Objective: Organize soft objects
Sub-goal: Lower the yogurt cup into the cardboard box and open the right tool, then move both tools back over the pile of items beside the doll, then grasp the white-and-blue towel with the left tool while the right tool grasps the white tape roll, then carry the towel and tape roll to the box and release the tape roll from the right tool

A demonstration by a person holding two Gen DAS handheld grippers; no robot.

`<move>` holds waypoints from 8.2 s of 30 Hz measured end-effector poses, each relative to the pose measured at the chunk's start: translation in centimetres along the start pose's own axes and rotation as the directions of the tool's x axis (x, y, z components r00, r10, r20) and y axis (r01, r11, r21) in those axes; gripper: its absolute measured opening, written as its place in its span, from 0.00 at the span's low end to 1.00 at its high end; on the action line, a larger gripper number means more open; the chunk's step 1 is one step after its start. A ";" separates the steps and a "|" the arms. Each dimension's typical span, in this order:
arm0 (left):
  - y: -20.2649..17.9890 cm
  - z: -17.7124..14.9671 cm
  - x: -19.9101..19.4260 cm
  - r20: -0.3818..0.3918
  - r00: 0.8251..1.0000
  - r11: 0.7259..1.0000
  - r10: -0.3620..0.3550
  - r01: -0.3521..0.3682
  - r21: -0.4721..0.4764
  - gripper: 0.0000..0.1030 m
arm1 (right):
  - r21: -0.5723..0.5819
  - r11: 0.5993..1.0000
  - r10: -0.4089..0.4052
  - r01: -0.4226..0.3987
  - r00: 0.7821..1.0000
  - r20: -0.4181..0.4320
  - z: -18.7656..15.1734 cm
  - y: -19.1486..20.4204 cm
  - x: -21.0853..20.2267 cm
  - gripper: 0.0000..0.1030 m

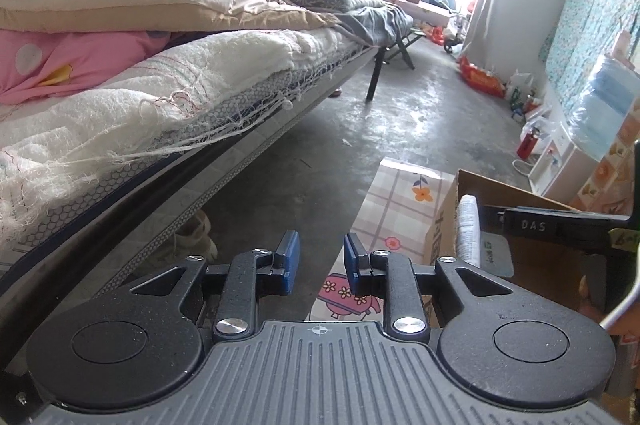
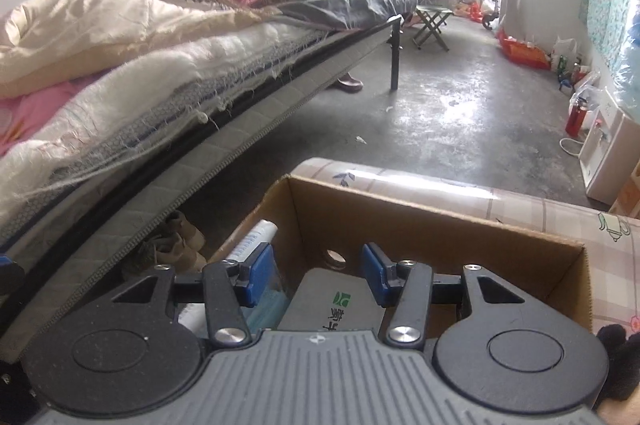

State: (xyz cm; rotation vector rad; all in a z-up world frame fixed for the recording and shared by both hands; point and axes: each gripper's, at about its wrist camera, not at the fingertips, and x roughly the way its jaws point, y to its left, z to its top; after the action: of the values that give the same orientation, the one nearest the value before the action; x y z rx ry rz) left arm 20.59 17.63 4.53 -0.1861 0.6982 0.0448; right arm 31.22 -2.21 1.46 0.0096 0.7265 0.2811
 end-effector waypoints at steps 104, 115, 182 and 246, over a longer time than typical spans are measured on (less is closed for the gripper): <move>-35.4 -16.2 -3.8 -0.263 0.850 0.697 -0.457 0.526 0.487 0.13 | 0.495 0.863 -0.199 0.102 0.969 0.149 -30.8 -22.3 -27.7 0.56; -33.3 -14.6 -6.8 -0.150 0.869 0.718 -0.472 0.477 0.507 0.12 | 0.430 0.901 -0.117 0.049 0.984 0.134 -29.3 -20.3 -25.7 0.43; -26.2 -12.9 -12.9 0.004 0.886 0.787 -0.464 0.410 0.461 0.12 | 0.378 0.925 -0.123 0.044 0.975 0.188 -29.7 -17.2 -31.3 0.27; -16.1 2.0 8.0 -0.185 0.957 0.935 -0.223 0.263 0.237 0.12 | -0.540 0.832 -0.326 0.127 0.899 -0.291 -1.3 -3.7 1.7 0.29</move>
State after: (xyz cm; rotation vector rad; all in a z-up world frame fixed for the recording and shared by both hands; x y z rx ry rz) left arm 29.64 2.04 3.39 -0.0233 0.8246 -0.3019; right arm 32.49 -5.44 -0.96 -0.6559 1.0047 0.2363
